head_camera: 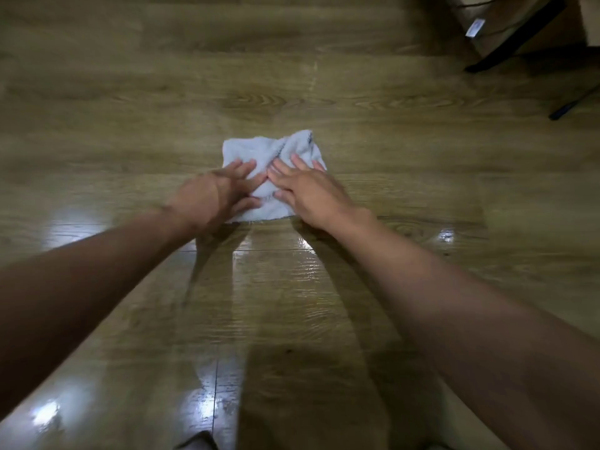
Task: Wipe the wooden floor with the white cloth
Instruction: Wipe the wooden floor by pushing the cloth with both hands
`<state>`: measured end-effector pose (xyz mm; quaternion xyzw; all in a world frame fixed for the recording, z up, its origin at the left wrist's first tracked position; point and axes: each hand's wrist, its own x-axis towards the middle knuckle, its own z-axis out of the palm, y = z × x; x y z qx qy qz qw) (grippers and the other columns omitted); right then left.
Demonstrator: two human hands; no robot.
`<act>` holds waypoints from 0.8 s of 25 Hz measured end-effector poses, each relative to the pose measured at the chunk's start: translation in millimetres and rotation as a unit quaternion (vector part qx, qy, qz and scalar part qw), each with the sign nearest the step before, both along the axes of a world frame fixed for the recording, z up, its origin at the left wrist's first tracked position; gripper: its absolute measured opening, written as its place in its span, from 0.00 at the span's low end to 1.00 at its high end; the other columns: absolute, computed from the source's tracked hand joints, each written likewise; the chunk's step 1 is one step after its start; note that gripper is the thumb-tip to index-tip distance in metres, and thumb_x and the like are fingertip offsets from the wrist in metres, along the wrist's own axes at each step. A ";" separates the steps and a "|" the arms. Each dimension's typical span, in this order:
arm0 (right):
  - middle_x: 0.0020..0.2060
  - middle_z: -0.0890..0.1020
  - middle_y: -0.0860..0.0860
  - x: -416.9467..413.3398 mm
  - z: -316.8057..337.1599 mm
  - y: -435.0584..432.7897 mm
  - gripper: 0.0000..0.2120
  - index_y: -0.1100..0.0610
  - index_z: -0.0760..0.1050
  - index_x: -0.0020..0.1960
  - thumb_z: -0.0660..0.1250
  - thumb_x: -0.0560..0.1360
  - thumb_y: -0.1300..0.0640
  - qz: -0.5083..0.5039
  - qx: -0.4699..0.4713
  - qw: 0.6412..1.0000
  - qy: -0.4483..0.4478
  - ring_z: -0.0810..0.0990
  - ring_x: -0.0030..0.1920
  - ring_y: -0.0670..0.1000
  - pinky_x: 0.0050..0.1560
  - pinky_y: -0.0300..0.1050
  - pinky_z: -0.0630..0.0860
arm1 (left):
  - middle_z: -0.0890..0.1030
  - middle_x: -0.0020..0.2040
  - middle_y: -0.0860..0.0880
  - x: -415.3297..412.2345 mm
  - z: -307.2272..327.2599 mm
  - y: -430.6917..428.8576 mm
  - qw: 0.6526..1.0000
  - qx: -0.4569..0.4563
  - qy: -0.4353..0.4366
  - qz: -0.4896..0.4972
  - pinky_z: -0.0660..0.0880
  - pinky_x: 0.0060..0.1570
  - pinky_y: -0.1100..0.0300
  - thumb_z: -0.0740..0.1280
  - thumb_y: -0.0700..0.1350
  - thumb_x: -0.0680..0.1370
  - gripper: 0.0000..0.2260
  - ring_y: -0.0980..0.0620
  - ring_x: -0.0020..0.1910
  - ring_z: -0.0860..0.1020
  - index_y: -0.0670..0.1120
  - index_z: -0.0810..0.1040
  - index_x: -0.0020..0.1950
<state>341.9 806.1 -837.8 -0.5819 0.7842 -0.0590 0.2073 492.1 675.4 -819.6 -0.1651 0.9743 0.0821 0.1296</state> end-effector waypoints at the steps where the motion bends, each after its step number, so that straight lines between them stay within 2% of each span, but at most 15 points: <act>1: 0.76 0.58 0.48 3.9 -1.3 9.6 0.22 0.51 0.60 0.76 0.54 0.82 0.50 0.000 -0.017 1.000 0.004 0.52 0.77 0.53 0.74 0.55 0.49 | 0.56 0.78 0.45 2.5 -0.5 3.5 1.000 -0.006 -0.013 -0.011 0.60 0.73 0.52 0.57 0.54 0.81 0.25 0.46 0.77 0.54 0.50 0.57 0.77; 3: 0.73 0.66 0.49 34.8 -7.9 60.9 0.20 0.51 0.66 0.72 0.58 0.81 0.52 -0.038 -0.075 0.996 0.027 0.59 0.75 0.54 0.74 0.57 0.56 | 0.58 0.77 0.45 21.8 -5.3 36.9 0.999 0.016 -0.003 -0.036 0.64 0.70 0.51 0.56 0.55 0.81 0.25 0.45 0.77 0.56 0.51 0.58 0.77; 4: 0.72 0.69 0.50 58.2 -10.8 92.6 0.20 0.51 0.67 0.71 0.59 0.80 0.53 -0.043 -0.097 0.994 0.039 0.62 0.74 0.54 0.73 0.58 0.59 | 0.63 0.75 0.43 42.3 -4.7 61.2 0.998 0.033 0.013 -0.057 0.70 0.67 0.49 0.57 0.54 0.80 0.24 0.43 0.75 0.61 0.49 0.63 0.75; 6: 0.70 0.72 0.49 103.3 -16.6 148.9 0.22 0.51 0.65 0.72 0.58 0.78 0.54 -0.010 -0.102 0.993 0.059 0.65 0.73 0.54 0.72 0.58 0.59 | 0.72 0.69 0.41 90.5 1.1 114.8 0.993 0.056 0.038 -0.093 0.77 0.59 0.49 0.57 0.53 0.79 0.22 0.41 0.69 0.70 0.45 0.71 0.70; 7: 0.69 0.72 0.48 114.8 -18.7 158.9 0.22 0.51 0.64 0.72 0.59 0.78 0.55 0.000 -0.106 0.992 0.068 0.65 0.72 0.55 0.72 0.58 0.58 | 0.73 0.69 0.42 108.0 5.8 129.8 0.995 0.052 0.037 -0.080 0.78 0.57 0.51 0.56 0.52 0.79 0.22 0.42 0.69 0.70 0.46 0.72 0.70; 8: 0.69 0.72 0.48 116.9 -19.7 151.2 0.23 0.51 0.65 0.72 0.60 0.77 0.56 0.010 -0.105 0.992 0.064 0.65 0.72 0.55 0.73 0.58 0.57 | 0.70 0.71 0.43 118.3 9.5 130.3 0.997 0.052 0.018 -0.056 0.77 0.58 0.53 0.57 0.51 0.80 0.22 0.44 0.71 0.68 0.46 0.69 0.72; 10: 0.71 0.70 0.49 109.7 -11.8 98.3 0.23 0.52 0.66 0.72 0.63 0.77 0.56 0.036 -0.079 0.995 0.053 0.63 0.74 0.55 0.73 0.58 0.55 | 0.57 0.77 0.45 116.3 11.6 99.5 0.998 0.054 0.020 0.002 0.70 0.67 0.54 0.60 0.47 0.81 0.26 0.46 0.76 0.56 0.48 0.57 0.77; 12: 0.75 0.64 0.48 97.7 -4.1 28.6 0.21 0.51 0.63 0.74 0.57 0.81 0.53 0.057 -0.053 0.997 0.014 0.57 0.76 0.54 0.73 0.57 0.50 | 0.48 0.79 0.46 100.3 15.9 53.1 0.997 0.044 -0.027 0.064 0.58 0.73 0.55 0.58 0.45 0.82 0.28 0.48 0.78 0.48 0.49 0.49 0.78; 15: 0.76 0.60 0.48 84.6 -2.3 -21.1 0.21 0.50 0.60 0.75 0.52 0.82 0.51 0.072 -0.018 0.997 0.012 0.53 0.77 0.54 0.74 0.57 0.47 | 0.48 0.79 0.45 77.4 27.7 13.0 0.988 -0.033 -0.125 0.079 0.55 0.73 0.56 0.56 0.49 0.83 0.26 0.46 0.78 0.49 0.49 0.49 0.78; 17: 0.75 0.63 0.50 85.8 -2.9 11.3 0.21 0.51 0.62 0.74 0.55 0.82 0.52 0.071 -0.029 0.997 0.019 0.55 0.76 0.54 0.74 0.55 0.49 | 0.48 0.79 0.45 78.8 25.1 30.3 0.987 -0.020 -0.137 0.079 0.55 0.73 0.55 0.54 0.51 0.83 0.25 0.46 0.78 0.49 0.51 0.50 0.78; 18: 0.74 0.66 0.51 88.2 -3.8 42.8 0.20 0.52 0.65 0.73 0.58 0.81 0.54 0.065 -0.049 0.996 0.030 0.59 0.75 0.54 0.74 0.55 0.52 | 0.48 0.79 0.45 85.3 19.2 51.3 0.989 0.003 -0.126 0.073 0.57 0.73 0.54 0.54 0.52 0.83 0.25 0.45 0.78 0.49 0.51 0.50 0.78; 20: 0.70 0.71 0.52 96.4 -2.3 105.9 0.22 0.54 0.69 0.70 0.65 0.77 0.58 0.057 -0.086 0.993 0.048 0.66 0.73 0.56 0.71 0.57 0.60 | 0.53 0.78 0.43 104.5 12.1 101.2 0.997 0.040 -0.045 0.047 0.66 0.70 0.50 0.56 0.52 0.82 0.25 0.43 0.77 0.53 0.50 0.56 0.77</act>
